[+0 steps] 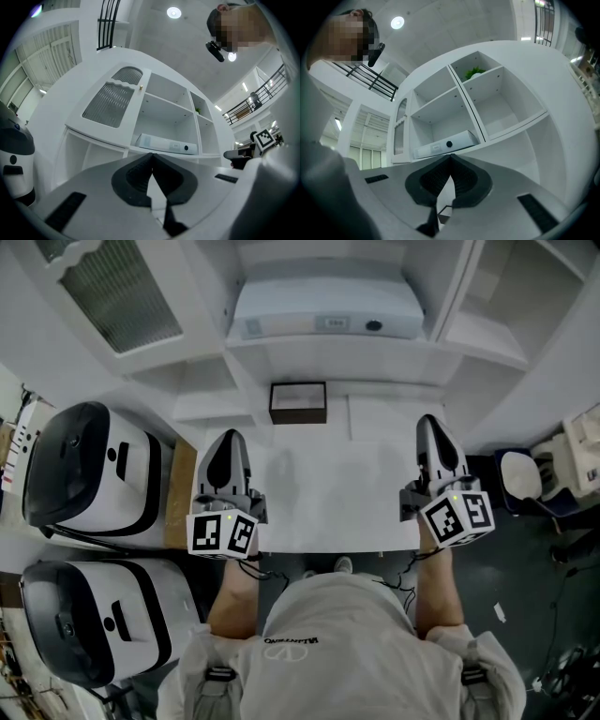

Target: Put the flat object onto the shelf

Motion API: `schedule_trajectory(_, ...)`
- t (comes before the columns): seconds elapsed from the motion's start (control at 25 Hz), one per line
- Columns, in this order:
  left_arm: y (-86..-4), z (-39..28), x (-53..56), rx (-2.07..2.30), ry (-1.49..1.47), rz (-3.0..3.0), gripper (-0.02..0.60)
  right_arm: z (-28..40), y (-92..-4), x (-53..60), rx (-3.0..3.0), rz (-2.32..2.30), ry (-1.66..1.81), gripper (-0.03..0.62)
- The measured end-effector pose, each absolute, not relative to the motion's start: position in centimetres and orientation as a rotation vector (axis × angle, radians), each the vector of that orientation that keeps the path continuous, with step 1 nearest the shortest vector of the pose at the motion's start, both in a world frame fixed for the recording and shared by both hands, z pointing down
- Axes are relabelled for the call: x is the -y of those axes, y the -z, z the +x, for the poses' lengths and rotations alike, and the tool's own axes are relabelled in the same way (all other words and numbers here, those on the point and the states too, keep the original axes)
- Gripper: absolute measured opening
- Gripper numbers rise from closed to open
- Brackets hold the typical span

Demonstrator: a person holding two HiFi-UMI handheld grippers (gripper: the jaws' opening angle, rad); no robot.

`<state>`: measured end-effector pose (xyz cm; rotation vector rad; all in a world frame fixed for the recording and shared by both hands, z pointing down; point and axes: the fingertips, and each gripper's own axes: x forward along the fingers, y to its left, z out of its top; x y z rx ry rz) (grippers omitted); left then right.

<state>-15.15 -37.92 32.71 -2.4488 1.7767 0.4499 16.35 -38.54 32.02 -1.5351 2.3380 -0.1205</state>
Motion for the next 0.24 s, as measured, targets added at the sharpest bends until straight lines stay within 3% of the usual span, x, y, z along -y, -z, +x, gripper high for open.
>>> schedule_trajectory(0.24, -32.87, -14.99, 38.07, -1.781, -0.456, -2.456, 0.005, 16.29, -32.07, 38.69, -2.34, -1.531, 0.131, 0.009)
